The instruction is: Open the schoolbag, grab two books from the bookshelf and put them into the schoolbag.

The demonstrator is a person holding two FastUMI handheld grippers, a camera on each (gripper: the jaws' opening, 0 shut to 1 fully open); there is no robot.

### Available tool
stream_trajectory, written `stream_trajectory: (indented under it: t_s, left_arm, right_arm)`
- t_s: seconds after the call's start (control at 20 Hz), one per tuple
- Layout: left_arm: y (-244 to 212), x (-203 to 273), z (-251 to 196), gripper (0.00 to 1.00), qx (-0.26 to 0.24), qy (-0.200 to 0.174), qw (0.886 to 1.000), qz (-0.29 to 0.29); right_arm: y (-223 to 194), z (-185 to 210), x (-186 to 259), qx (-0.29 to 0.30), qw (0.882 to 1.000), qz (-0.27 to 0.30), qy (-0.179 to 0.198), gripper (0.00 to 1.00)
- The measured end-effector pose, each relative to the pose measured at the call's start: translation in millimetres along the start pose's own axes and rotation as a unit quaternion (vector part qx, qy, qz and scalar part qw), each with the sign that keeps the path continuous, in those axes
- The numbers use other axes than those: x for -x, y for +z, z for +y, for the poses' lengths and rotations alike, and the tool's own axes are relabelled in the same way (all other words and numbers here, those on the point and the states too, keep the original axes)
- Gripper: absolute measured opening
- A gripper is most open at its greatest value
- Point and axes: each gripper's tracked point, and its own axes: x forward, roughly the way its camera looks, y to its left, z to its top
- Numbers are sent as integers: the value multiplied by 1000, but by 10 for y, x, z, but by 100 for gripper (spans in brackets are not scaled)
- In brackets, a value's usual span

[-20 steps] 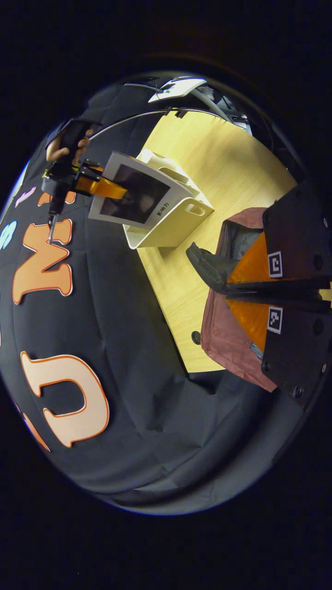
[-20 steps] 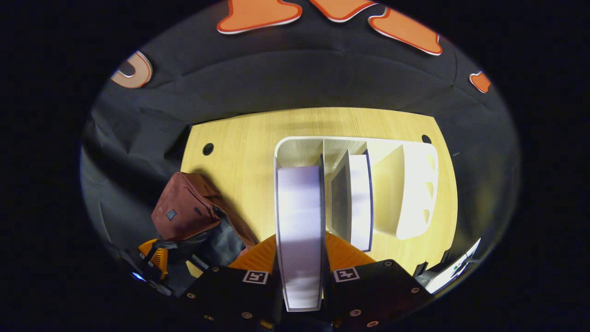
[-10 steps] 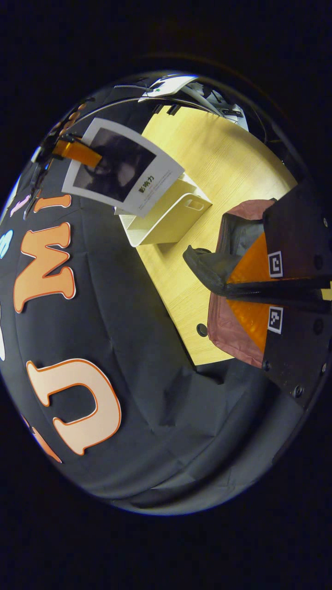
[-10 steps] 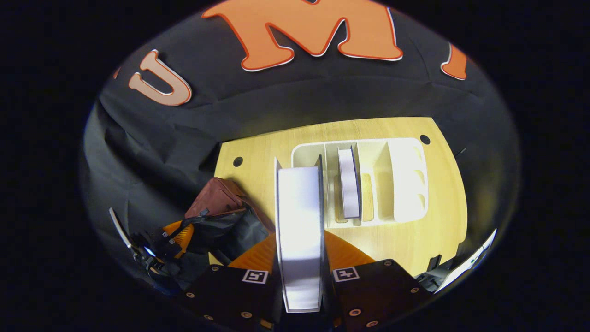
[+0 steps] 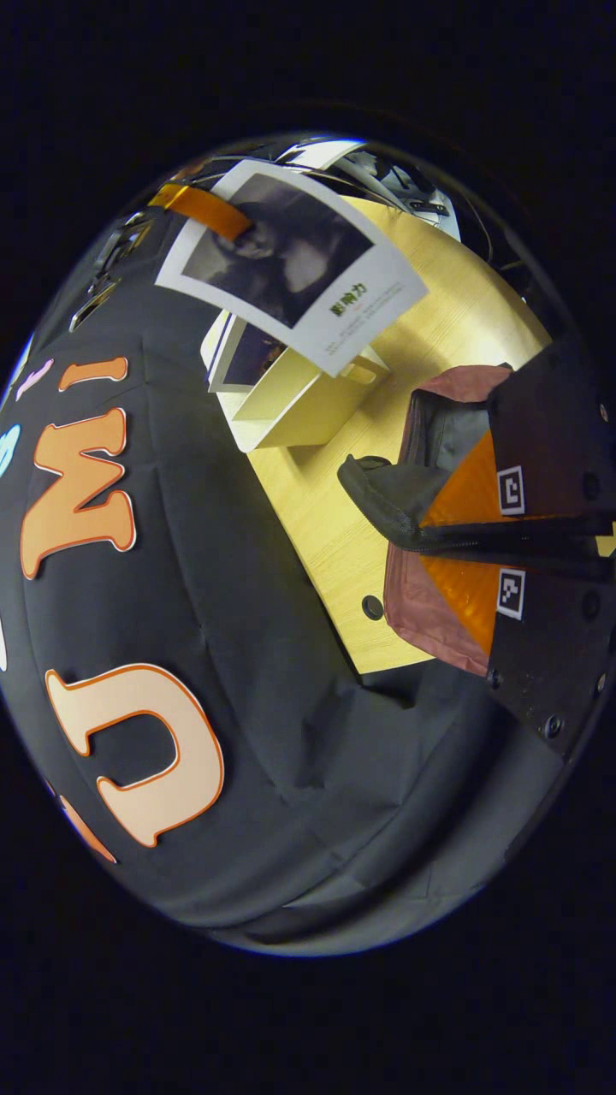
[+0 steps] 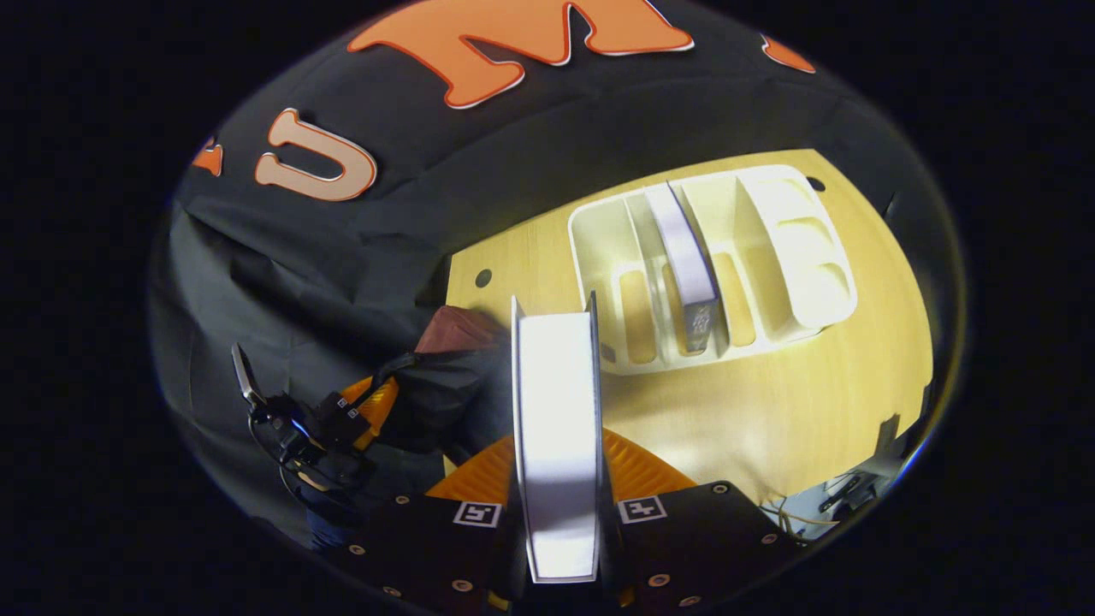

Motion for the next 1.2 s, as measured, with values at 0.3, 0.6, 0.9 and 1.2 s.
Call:
stream_trajectory:
  t_s: [0.3, 0.6, 0.9, 1.2]
  left_arm:
    - [-13, 26, -24, 9, 9, 3, 1000, 3]
    - [-14, 65, -81, 9, 30, 2, 1000, 0]
    - [36, 124, -149, 9, 46, -9, 999, -10]
    - [82, 196, -209, 8, 52, -27, 998, -18]
  right_arm:
    - [-314, 345, -526, -49, 996, 16, 71, 34]
    - [-436, 567, -1161, -106, 989, 7, 107, 34]
    - [-654, 812, -1685, -123, 983, 14, 133, 34]
    - [-778, 998, -2117, -138, 978, 7, 155, 34]
